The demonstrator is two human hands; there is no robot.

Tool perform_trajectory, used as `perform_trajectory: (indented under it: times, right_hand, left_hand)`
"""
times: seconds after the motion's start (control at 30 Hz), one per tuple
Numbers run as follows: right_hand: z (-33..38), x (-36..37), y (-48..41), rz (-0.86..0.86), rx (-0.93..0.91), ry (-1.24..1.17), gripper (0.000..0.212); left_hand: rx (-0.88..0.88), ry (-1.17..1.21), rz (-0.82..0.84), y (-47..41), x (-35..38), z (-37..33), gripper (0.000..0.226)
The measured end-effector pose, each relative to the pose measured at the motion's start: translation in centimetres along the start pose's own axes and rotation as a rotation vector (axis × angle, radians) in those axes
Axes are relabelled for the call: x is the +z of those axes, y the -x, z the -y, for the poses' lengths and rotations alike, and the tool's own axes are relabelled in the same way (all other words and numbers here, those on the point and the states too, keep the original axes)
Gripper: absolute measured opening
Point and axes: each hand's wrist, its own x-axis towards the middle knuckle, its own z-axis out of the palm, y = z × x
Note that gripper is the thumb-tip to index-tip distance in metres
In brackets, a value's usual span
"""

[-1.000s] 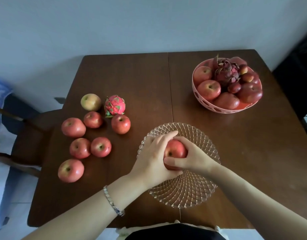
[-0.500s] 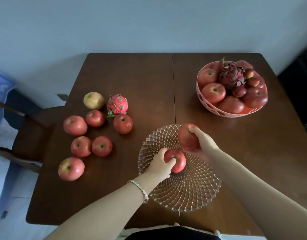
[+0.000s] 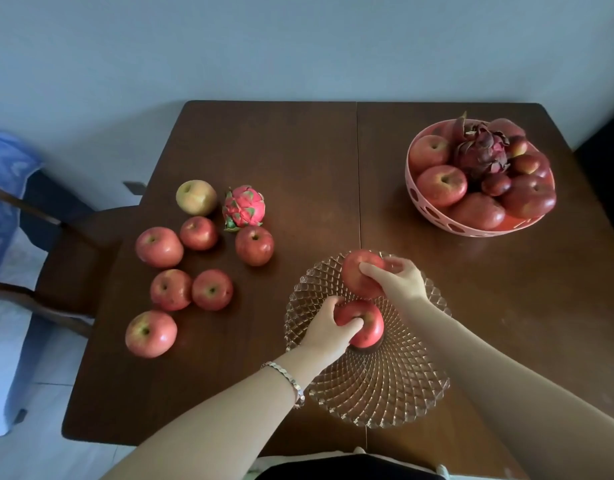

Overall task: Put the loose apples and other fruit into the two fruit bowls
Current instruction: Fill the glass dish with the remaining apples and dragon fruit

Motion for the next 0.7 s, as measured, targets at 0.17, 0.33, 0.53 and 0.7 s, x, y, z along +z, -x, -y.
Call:
perform_trajectory:
  times: [0.17,0.33,0.53,0.7]
  right_hand:
    - [3.3,-2.4,-0.8,0.228,-0.603,0.655,0.056]
    - [5.5,-1.9,-2.1,0.549,-0.627,1.11,0.062]
    - [4.0,-1.4,-2.8,0.598,-0.607,1.026,0.071]
    - [1.7,-2.0,-2.0,0.312,-0.582,0.879,0.087]
  left_hand:
    - [0.001,-0.044,-0.026,-0.5,0.1,0.3,0.036]
    - [0.041,-0.058,-0.029,-0.5,0.5,0.2,0.033]
    - [0.02,-0.021,-0.018,-0.5,0.6,0.3,0.035]
    - [-0.094,0.052,0.03,-0.3,1.0,-0.1,0.038]
